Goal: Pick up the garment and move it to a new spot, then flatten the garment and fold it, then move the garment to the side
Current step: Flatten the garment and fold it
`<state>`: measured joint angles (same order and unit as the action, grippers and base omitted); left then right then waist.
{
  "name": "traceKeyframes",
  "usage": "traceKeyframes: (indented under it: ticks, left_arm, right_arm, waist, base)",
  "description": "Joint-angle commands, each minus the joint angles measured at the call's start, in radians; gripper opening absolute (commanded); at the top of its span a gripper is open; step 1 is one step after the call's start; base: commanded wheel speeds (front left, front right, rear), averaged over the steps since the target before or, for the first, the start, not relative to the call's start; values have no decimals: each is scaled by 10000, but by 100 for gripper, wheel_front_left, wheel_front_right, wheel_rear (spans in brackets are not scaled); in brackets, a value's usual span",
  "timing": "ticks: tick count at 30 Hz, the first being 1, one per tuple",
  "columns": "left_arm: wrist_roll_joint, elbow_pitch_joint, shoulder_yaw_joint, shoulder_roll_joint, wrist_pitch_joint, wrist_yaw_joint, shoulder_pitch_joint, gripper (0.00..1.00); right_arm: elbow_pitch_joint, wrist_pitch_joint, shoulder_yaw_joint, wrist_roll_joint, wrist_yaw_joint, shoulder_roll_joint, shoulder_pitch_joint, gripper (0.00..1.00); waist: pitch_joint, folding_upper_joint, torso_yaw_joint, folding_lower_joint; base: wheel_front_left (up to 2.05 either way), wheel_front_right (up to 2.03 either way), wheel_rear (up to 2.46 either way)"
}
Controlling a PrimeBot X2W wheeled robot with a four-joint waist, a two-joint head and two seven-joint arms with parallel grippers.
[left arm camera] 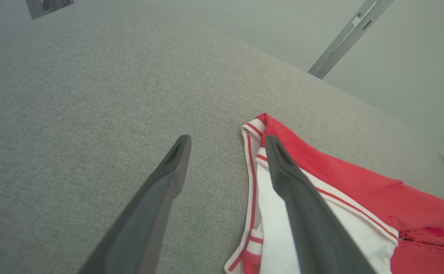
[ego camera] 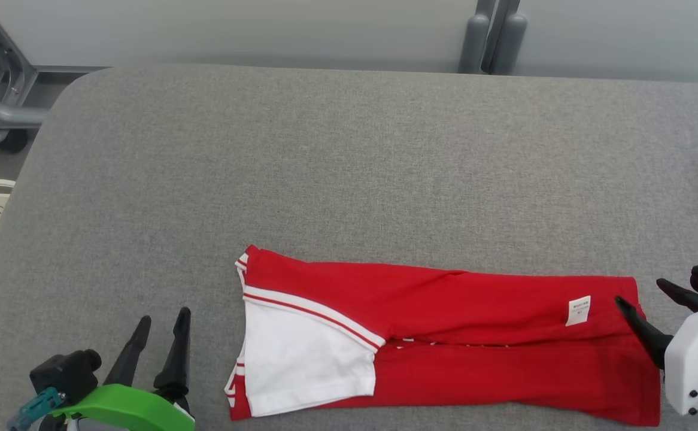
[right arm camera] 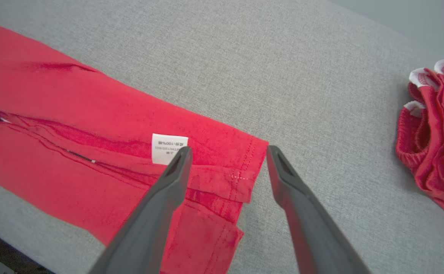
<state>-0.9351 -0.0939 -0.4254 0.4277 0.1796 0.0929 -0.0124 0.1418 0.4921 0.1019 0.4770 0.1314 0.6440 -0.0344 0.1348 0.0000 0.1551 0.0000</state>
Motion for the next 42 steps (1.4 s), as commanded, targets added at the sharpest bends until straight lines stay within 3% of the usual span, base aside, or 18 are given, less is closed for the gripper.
traceKeyframes:
  ticks: [1,11,15,20,26,33,42]
  left_arm:
    - [190,-53,42,4,175,48,-221,100]
    - [2447,418,1386,-627,852,275,-462,100]
    - [3444,738,2099,-1192,856,139,-281,100]
    - [4408,635,2584,-1898,851,-310,-343,100]
    - [5724,-11,2880,-2305,851,-1105,-402,100]
    - [6177,-898,3184,-2532,852,-1649,12,100]
    - [6420,-1482,3310,-2749,852,-1994,203,100]
  right_arm:
    - [85,-241,-192,-99,-14,-295,-195,100]
    - [-258,-2754,-1115,-1195,-15,-2973,-511,100]
    - [-806,-3879,-1361,-1303,-8,-4195,-381,100]
    - [-1529,-5036,-1183,-1422,-9,-5067,-218,100]
    - [-2476,-6659,-1135,-1678,-9,-5584,74,100]
    - [-3237,-6972,-1016,-2053,-9,-5706,181,100]
    - [-3546,-7038,-887,-2250,-9,-5772,95,100]
  waist:
    - [-119,0,-2,0]
    - [-533,0,-57,0]
    - [-704,0,9,0]
    - [-833,0,64,0]
    - [-967,0,-26,0]
    - [-1241,0,-201,0]
    - [-1411,0,-285,0]
  base:
    - [0,0,0]
    - [0,0,0]
    - [0,0,0]
    - [0,0,0]
    - [0,0,0]
    - [0,0,0]
    - [0,0,0]
